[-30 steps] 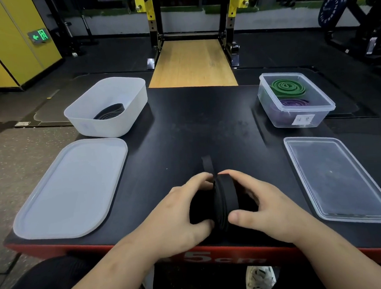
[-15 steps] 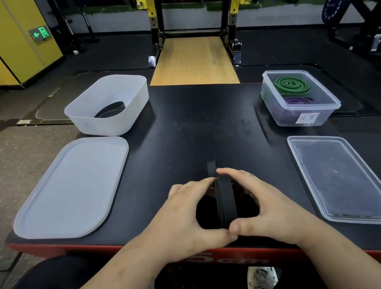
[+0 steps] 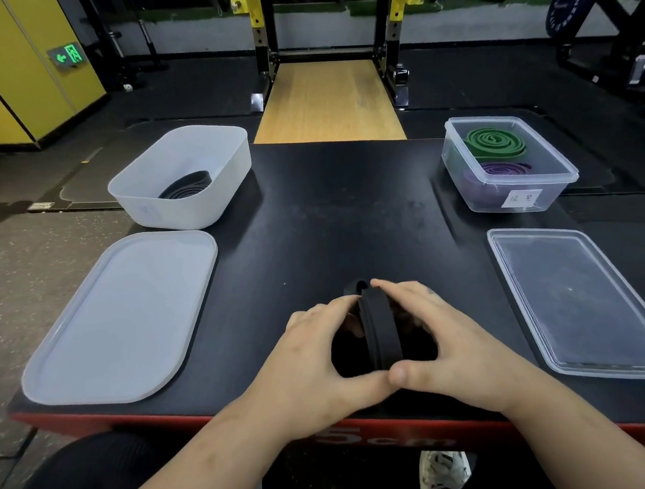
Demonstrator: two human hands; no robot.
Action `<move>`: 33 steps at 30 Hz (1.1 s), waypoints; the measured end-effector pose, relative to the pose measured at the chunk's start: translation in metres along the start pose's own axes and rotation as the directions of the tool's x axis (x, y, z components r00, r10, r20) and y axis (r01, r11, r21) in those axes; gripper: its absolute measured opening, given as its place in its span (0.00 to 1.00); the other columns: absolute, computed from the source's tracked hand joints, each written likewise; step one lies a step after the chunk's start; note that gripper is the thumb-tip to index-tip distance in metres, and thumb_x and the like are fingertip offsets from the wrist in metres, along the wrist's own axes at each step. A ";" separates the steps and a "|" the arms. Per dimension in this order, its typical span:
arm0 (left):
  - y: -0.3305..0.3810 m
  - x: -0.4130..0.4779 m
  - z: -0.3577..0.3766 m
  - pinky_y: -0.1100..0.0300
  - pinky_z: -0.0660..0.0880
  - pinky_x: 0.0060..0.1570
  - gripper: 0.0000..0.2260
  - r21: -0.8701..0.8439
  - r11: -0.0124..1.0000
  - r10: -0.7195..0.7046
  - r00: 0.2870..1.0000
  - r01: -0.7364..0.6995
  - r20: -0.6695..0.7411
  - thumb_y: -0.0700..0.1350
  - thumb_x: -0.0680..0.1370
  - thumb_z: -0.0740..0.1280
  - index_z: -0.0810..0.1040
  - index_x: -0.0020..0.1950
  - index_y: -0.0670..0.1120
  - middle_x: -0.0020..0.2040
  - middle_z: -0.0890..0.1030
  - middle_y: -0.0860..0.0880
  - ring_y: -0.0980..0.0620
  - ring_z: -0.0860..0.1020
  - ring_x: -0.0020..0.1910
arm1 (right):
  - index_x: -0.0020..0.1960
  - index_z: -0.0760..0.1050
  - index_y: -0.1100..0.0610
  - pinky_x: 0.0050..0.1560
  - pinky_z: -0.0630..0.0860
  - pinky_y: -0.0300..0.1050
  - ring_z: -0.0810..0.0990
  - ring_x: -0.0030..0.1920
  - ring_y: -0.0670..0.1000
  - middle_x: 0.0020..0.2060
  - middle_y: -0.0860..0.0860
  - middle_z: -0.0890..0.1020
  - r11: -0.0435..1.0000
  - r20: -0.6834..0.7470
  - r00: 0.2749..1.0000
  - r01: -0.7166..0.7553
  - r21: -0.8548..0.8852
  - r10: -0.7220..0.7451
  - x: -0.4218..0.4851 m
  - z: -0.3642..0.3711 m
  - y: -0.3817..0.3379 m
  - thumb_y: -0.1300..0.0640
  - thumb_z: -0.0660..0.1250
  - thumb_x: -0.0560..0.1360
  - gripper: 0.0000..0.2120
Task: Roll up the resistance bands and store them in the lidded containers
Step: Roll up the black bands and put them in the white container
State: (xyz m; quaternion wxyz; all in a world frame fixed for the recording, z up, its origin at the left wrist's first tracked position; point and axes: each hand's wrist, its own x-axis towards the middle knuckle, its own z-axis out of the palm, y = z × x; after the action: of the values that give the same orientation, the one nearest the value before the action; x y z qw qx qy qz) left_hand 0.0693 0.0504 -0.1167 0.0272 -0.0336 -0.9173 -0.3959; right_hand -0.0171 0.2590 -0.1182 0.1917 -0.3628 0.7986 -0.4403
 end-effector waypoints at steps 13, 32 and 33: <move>-0.006 0.007 0.003 0.56 0.58 0.74 0.43 0.083 0.995 -0.050 0.997 0.046 0.050 0.76 0.63 0.67 0.58 0.76 0.70 0.71 0.60 0.70 0.58 0.53 0.75 | 0.65 0.72 0.25 0.68 0.75 0.58 0.79 0.66 0.45 0.63 0.40 0.81 0.991 -0.151 0.987 -0.035 0.127 0.054 0.013 0.004 0.003 0.27 0.71 0.69 0.26; -0.004 0.032 -0.036 0.64 0.63 0.73 0.49 0.444 0.870 0.089 0.954 -0.215 0.288 0.65 0.66 0.72 0.55 0.82 0.54 0.79 0.51 0.63 0.63 0.58 0.77 | 0.71 0.63 0.27 0.63 0.75 0.36 0.76 0.58 0.32 0.65 0.35 0.74 0.989 -0.014 0.990 -0.143 -0.029 0.142 0.013 -0.009 -0.003 0.45 0.83 0.65 0.42; -0.004 0.034 -0.032 0.64 0.64 0.73 0.49 0.442 0.867 0.094 0.947 -0.230 0.308 0.65 0.66 0.73 0.55 0.82 0.54 0.79 0.51 0.64 0.63 0.59 0.76 | 0.68 0.63 0.26 0.59 0.75 0.35 0.76 0.54 0.33 0.62 0.34 0.73 0.985 0.004 0.990 -0.140 -0.096 0.141 0.011 -0.011 -0.004 0.46 0.82 0.67 0.39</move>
State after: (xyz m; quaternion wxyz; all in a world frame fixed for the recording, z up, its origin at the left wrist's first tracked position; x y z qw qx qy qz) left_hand 0.0355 0.0256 -0.0952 -0.0602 -0.1582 -0.9744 -0.1480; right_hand -0.0297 0.2556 -0.1084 0.2089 -0.3165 0.8414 -0.3850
